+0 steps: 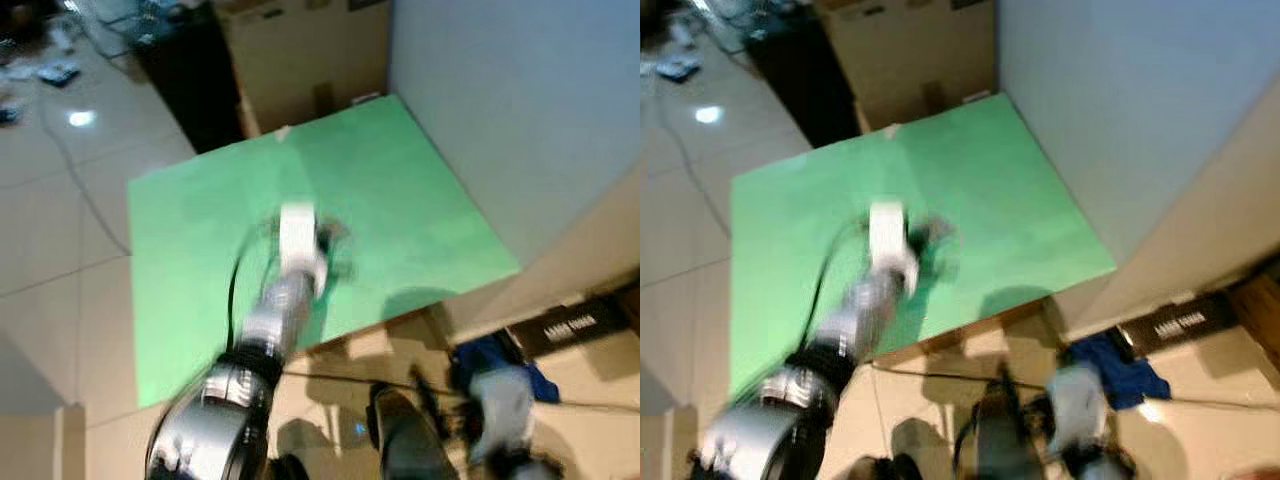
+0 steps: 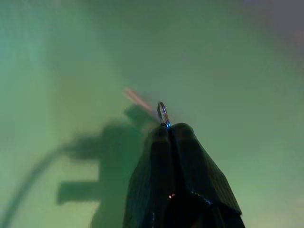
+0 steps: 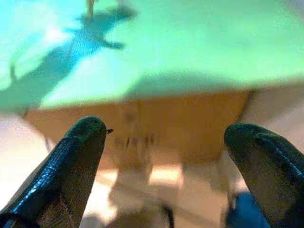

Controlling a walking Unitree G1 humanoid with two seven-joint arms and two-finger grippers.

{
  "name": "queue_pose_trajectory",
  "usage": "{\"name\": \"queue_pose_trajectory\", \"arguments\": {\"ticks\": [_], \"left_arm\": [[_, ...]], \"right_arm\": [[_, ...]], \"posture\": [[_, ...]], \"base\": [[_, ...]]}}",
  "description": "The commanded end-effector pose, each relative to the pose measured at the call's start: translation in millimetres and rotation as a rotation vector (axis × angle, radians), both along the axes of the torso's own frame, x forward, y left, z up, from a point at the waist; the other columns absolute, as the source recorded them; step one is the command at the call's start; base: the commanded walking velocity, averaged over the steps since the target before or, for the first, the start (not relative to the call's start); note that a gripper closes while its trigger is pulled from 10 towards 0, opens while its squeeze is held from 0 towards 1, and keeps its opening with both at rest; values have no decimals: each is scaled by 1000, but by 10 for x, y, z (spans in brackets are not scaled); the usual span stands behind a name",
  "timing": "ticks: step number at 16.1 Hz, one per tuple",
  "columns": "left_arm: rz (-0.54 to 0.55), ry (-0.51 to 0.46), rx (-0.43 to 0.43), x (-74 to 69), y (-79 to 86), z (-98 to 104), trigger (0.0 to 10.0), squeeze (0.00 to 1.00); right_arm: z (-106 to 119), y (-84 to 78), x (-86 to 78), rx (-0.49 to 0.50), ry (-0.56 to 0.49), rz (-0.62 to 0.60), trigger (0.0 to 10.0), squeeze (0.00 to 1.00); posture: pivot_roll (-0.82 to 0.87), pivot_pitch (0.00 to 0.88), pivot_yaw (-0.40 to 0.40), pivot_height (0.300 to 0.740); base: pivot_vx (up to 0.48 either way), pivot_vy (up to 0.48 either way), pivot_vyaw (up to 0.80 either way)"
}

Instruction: Hang keys on a hook

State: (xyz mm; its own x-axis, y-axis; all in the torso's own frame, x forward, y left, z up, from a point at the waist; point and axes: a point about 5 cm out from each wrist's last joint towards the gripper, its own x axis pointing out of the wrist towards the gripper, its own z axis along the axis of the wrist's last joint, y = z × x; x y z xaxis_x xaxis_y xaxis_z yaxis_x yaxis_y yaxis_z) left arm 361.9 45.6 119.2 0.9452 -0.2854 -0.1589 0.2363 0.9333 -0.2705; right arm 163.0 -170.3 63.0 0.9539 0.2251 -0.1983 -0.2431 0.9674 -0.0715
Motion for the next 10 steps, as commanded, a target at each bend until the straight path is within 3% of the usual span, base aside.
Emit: {"name": "queue_pose_trajectory", "arguments": {"ticks": [1, 2, 3, 4, 6, 7, 8, 9, 10], "left_arm": [[-62, -47, -88, 9, -237, 218, 0, 0], [-71, -91, -87, 66, -118, 311, 0, 0], [-64, -159, -118, 112, 150, 451, 0, 0], [-65, -180, -128, 115, 225, 488, 0, 0], [-30, -271, -12, 15, 734, 471, 0, 0], [-24, -282, 21, -34, 836, 442, 0, 0], [54, -203, 101, -320, 1176, 126, 4667, 0], [96, -180, 156, -485, 1271, -6, 10000, 0], [107, -173, 151, -538, 1280, -33, 10000, 0]], "right_arm": [[44, -15, 72, 33, -11, -24, 10000, 1000], [107, -19, 241, 58, -51, -39, 10000, 1000], [221, 0, 477, 89, -111, -47, 10000, 1000], [246, 6, 535, 97, -124, -49, 10000, 1000], [306, 26, 737, 140, -154, -58, 10000, 1000], [311, 26, 765, 145, -155, -60, 10000, 1000], [309, 10, 829, 175, -138, -84, 10000, 333], [315, -6, 836, 183, -135, -86, 10000, 0], [326, -19, 838, 191, -146, -91, 10000, 0]], "posture": [[-308, 19, 179, 717], [-278, 0, 182, 717], [-236, 0, 180, 717], [-236, 0, 180, 717], [-163, 0, 145, 717], [-148, 0, 135, 717], [-114, 0, 110, 717], [-100, 0, 96, 717], [-87, 0, 86, 717]], "base": [[0, 0, 0], [0, 0, 0], [0, 0, 0], [0, 0, 0], [0, 0, 0], [0, 0, 0], [0, 0, 0], [0, 0, 0], [0, 0, 719]]}}
